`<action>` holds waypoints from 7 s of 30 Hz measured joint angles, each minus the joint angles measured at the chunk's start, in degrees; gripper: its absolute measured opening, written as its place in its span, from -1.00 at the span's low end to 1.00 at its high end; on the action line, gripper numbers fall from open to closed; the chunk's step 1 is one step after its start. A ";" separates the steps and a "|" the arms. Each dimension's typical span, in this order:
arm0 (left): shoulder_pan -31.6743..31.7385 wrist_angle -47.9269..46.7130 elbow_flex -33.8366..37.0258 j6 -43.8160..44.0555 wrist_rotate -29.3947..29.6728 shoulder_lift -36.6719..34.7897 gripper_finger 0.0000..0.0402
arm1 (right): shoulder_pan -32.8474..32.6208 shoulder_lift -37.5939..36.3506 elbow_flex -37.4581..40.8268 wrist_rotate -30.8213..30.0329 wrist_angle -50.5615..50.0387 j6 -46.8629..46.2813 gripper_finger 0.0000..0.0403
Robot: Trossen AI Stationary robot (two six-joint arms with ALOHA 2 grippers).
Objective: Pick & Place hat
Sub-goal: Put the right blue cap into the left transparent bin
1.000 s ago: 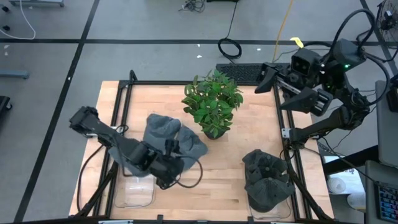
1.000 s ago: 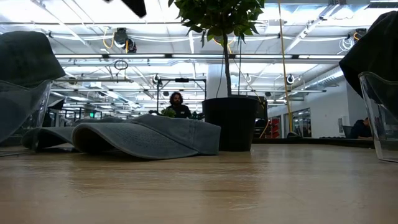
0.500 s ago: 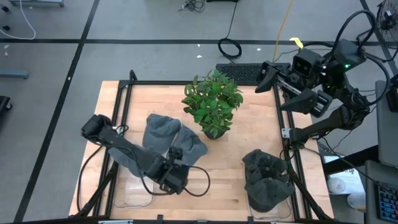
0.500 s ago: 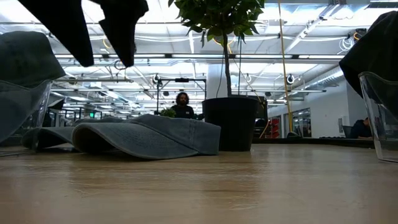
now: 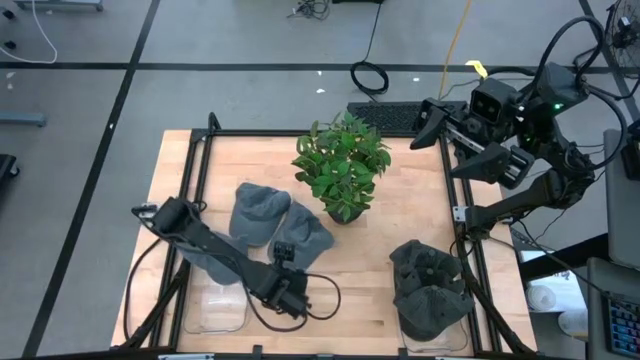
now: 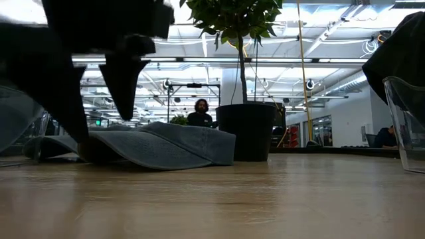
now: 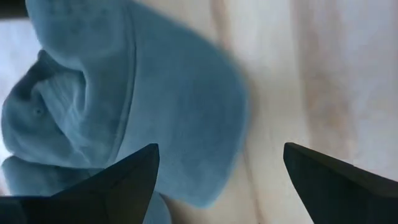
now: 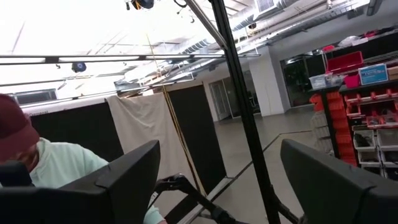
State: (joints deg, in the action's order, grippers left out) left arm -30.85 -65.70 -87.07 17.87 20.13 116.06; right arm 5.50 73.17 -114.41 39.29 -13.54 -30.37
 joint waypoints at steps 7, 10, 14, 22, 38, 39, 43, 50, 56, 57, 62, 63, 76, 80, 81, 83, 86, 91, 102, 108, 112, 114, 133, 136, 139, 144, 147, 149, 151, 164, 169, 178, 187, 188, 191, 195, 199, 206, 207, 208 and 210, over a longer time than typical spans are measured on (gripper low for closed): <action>-0.18 -6.53 0.02 7.90 5.48 4.79 0.75 | 0.00 0.00 0.00 0.02 0.02 0.00 0.60; -0.18 -8.82 0.03 11.53 6.13 6.89 0.64 | 0.00 0.00 0.00 0.02 0.02 0.00 0.60; -0.75 -8.77 -0.02 12.79 6.11 8.36 0.23 | 0.00 0.00 0.00 0.02 0.02 -0.02 0.60; -2.31 -9.23 -0.04 16.34 7.44 7.69 -0.88 | 0.00 0.00 0.00 0.02 0.02 0.00 0.60; -2.30 -23.30 -20.40 15.71 11.63 5.98 -0.95 | 0.00 0.00 0.00 -0.14 0.04 2.60 0.60; -2.25 -23.75 -22.48 15.92 12.42 5.37 -0.95 | 0.00 0.00 0.00 -0.15 0.04 2.60 0.60; -2.15 -23.95 -28.57 15.25 14.49 2.44 -0.95 | 0.00 -0.16 0.03 -0.11 0.00 3.33 0.60; -3.43 -24.20 -36.12 3.15 17.08 -2.03 -0.95 | 0.00 -0.59 0.04 -0.15 0.12 2.58 0.60; -5.41 -23.72 -40.99 -6.54 20.56 -5.32 -0.95 | 0.00 -0.59 0.04 -0.20 0.09 0.96 0.60; -5.69 -23.56 -41.54 -7.18 20.84 -5.86 -0.95 | 0.00 -0.59 0.04 -0.20 0.11 1.05 0.60; -6.88 -22.13 -43.36 -8.73 23.77 -9.14 -0.95 | 0.02 -0.59 0.04 -0.22 0.06 1.03 0.60; -7.16 -21.54 -43.45 -9.59 24.78 -9.91 -0.95 | 0.00 -0.59 0.04 -0.22 0.07 1.05 0.60; -8.83 -4.71 -43.47 -30.99 46.33 -19.47 -0.95 | 0.00 -0.61 0.00 -0.35 9.32 4.44 0.60; -8.82 2.07 -43.47 -42.67 54.34 -21.40 -0.95 | 0.02 -0.44 0.00 -0.32 8.50 3.51 0.60; -8.65 3.85 -43.47 -45.59 56.36 -21.69 -0.95 | 0.00 -0.30 0.00 -0.42 8.72 3.55 0.60; -7.84 8.03 -43.50 -52.39 60.06 -21.89 -0.95 | 0.02 -0.10 0.00 -0.51 8.81 4.32 0.60; -6.66 13.59 -43.51 -62.96 64.95 -21.79 -0.95 | 0.00 0.47 0.00 -3.56 8.82 4.26 0.60; -2.90 16.21 -43.50 -65.51 64.54 -21.74 -0.95 | -1.31 3.04 0.00 -8.51 9.05 5.33 0.60; 8.63 17.65 -43.45 -66.27 67.81 -21.50 -0.95 | -5.30 7.45 0.04 -15.52 24.19 23.10 0.60; 16.65 25.97 -43.43 -66.72 69.89 -21.52 -0.95 | -5.40 7.33 -0.02 -22.31 27.86 27.15 0.60; 21.00 32.98 -43.43 -68.85 66.29 -21.51 -0.95 | -5.34 7.84 0.00 -33.29 26.87 20.99 0.58; 22.10 37.87 -43.43 -71.91 62.19 -21.52 -0.95 | -4.56 8.27 0.00 -35.25 27.00 16.39 0.58; 24.25 84.37 -43.50 -130.90 33.66 -13.64 -0.96 | -4.47 11.17 -0.06 -36.74 20.45 0.48 0.56; 24.81 88.54 -43.50 -133.43 32.39 -13.10 -0.96 | -5.46 11.08 -0.09 -36.72 15.80 -0.02 0.56; 26.00 91.33 -43.45 -134.71 30.81 -12.91 -0.96 | -6.74 11.23 -0.08 -36.04 12.44 -1.11 0.56; 27.73 96.04 -43.40 -136.55 29.05 -12.99 -0.96 | -9.39 11.64 0.17 -36.24 7.77 0.75 0.56; 27.72 96.06 -43.43 -137.71 27.88 -13.06 -0.96 | -9.53 11.18 -0.05 -40.53 8.57 4.44 0.56; 27.42 95.79 -43.43 -138.35 27.26 -12.93 -0.96 | -9.51 10.86 -0.04 -44.76 9.20 8.48 0.56; 27.34 95.74 -43.41 -138.40 26.02 -12.80 -0.96 | -9.69 10.88 0.00 -49.94 9.48 13.03 0.56; 25.35 95.31 -42.31 -137.40 22.83 -12.53 -0.96 | -9.70 11.17 0.02 -55.95 16.74 18.96 0.52; 24.23 95.55 -40.43 -137.08 22.71 -12.58 -0.96 | -9.75 11.17 0.02 -55.74 17.18 19.10 0.45; 24.06 94.56 -39.43 -135.57 23.33 -12.54 -0.96 | -9.75 11.17 0.02 -55.73 17.02 18.71 -0.42; 23.90 94.06 -39.39 -126.89 27.33 -12.54 -0.67 | -9.75 9.72 0.04 -54.22 14.73 20.60 -0.98; 23.73 93.85 -39.39 -124.99 29.18 -12.54 -0.62 | -9.75 9.06 0.07 -54.01 14.11 20.93 -0.98; 22.89 89.51 -39.39 -118.78 36.19 -13.12 -0.47 | -9.75 5.87 0.04 -52.69 11.02 20.76 -0.99; 20.39 80.25 -39.39 -107.73 44.76 -14.55 -0.27 | -9.75 1.64 -0.07 -52.68 3.74 19.67 -0.99; 16.94 73.33 -39.39 -98.16 49.20 -15.81 -0.05 | -9.70 -0.97 -0.01 -52.55 -4.66 17.60 -0.99; 10.16 72.75 -39.39 -88.97 52.28 -16.01 0.27 | -9.75 -1.50 0.00 -45.31 -17.56 17.43 -1.00; 9.27 72.71 -39.39 -88.60 52.20 -16.01 0.29 | -9.75 -1.06 0.00 -43.90 -18.39 18.29 -1.00; 8.49 72.42 -39.39 -88.58 51.68 -16.02 0.31 | -9.80 -0.63 0.01 -42.25 -19.22 19.65 -1.00; 7.23 70.91 -39.41 -88.43 48.37 -16.06 0.32 | -10.03 0.43 0.07 -37.96 -19.87 24.45 -1.00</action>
State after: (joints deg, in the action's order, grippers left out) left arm -23.61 5.20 -126.48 -70.55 68.51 100.01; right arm -4.53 73.60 -114.34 1.33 -33.41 -5.92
